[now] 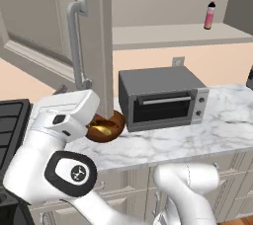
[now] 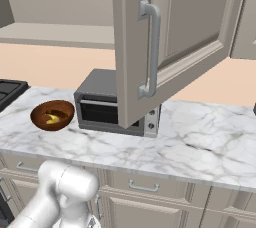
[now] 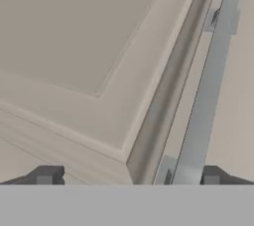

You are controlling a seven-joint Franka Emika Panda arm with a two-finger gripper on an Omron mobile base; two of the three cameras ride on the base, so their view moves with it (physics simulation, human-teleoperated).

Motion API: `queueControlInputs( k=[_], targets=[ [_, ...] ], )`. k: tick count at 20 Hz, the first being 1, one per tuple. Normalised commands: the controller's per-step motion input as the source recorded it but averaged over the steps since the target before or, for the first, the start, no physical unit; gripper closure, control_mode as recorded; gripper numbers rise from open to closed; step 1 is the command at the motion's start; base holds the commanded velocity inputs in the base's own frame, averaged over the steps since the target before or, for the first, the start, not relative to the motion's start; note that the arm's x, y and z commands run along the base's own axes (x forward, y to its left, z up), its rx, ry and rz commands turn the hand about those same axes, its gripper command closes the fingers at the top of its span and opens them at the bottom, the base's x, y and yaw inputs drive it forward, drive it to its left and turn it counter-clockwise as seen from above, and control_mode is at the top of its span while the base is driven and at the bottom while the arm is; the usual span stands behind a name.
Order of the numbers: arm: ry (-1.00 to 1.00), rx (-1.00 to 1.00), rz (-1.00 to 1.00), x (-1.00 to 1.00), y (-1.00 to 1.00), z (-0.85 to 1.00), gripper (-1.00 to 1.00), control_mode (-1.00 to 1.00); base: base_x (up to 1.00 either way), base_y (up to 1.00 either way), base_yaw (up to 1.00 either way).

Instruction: Open the cabinet. Pick the banana and banana from the cabinet and place them into the bowl. Then close the cabinet.

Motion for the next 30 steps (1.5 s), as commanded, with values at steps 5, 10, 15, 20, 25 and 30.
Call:
queueControlInputs(
  k=[5, 10, 15, 20, 25, 30],
  targets=[
    [-0.04, 0.0, -0.18, 1.0, -0.44, -0.34, -1.0, -1.0, 0.0, 0.0, 0.0],
    [-0.07, 0.0, 0.0, 1.0, -0.86, -0.43, -1.0, -1.0, 0.0, 0.0, 0.0],
    [0.01, 0.05, 0.07, 0.86, -0.72, -0.14, -1.0, -1.0, 0.0, 0.0, 0.0],
    [0.12, 0.17, 0.04, 0.94, -0.67, 0.0, -1.0, -1.0, 0.0, 0.0, 0.0],
    [0.14, 0.1, 0.0, 1.0, -0.39, -0.02, -1.0, -1.0, 0.0, 0.0, 0.0],
    [0.09, 0.07, 0.01, 0.7, -0.28, -0.04, -1.0, -1.0, 0.0, 0.0, 0.0]
  ],
)
